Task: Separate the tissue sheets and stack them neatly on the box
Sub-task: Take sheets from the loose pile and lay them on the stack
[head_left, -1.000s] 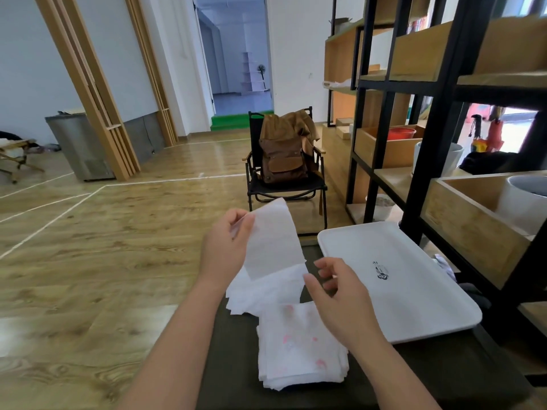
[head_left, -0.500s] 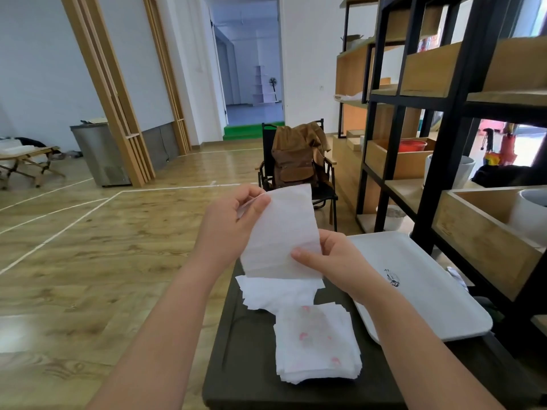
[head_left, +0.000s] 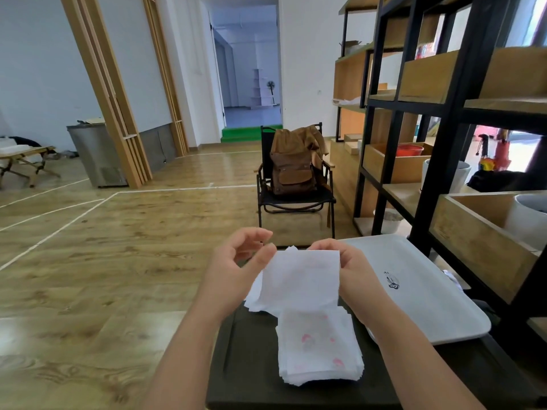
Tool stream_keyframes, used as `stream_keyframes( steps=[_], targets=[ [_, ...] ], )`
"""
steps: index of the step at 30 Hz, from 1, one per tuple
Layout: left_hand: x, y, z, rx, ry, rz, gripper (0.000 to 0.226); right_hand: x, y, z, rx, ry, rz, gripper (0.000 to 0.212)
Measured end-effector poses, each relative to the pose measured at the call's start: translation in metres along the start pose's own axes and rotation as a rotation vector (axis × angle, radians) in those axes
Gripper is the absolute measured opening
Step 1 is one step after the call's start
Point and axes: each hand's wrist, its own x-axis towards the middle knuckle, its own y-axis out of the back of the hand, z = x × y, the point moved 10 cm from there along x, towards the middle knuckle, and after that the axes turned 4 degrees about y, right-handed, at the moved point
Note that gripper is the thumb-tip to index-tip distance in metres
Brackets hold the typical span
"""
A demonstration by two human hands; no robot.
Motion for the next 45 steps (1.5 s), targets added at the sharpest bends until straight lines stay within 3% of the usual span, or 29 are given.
stream_keyframes(
  steps=[4,8,10,15,19,22,26,31,38,45],
  targets=[
    [-0.002,-0.020,-0.021,0.024,0.063,-0.099,0.034,-0.006,0.004,-0.007,0.024,0.061,0.011,0.014],
    [-0.002,-0.032,-0.027,-0.054,0.106,-0.105,0.009,-0.010,0.011,-0.005,0.027,0.053,0.027,0.013],
    [-0.003,-0.032,-0.026,-0.117,0.096,-0.061,0.013,-0.013,0.014,0.003,0.044,0.000,0.034,0.008],
    [-0.010,-0.039,-0.031,-0.137,0.118,-0.036,0.018,-0.027,0.027,0.039,0.085,-0.231,0.136,0.045],
    [-0.019,-0.052,-0.040,-0.087,0.136,-0.032,0.014,-0.036,0.040,0.030,-0.212,-0.077,0.263,0.053],
    [-0.027,-0.060,-0.058,-0.070,0.203,-0.006,0.013,-0.041,0.042,0.037,-0.308,-0.072,0.299,0.050],
    [-0.038,-0.068,-0.093,0.055,0.316,0.017,0.015,-0.045,0.044,0.071,-0.364,-0.193,0.271,0.048],
    [-0.055,-0.078,-0.131,0.227,0.404,0.005,0.020,-0.057,0.043,0.112,-0.622,-0.322,0.192,0.042],
    [-0.062,-0.074,-0.153,0.344,0.438,0.021,0.012,-0.067,0.039,0.121,-0.710,-0.335,0.201,0.039],
    [-0.055,-0.042,-0.148,0.583,0.385,0.158,0.032,-0.076,0.038,0.122,-0.654,-0.413,0.289,0.031]
  ],
)
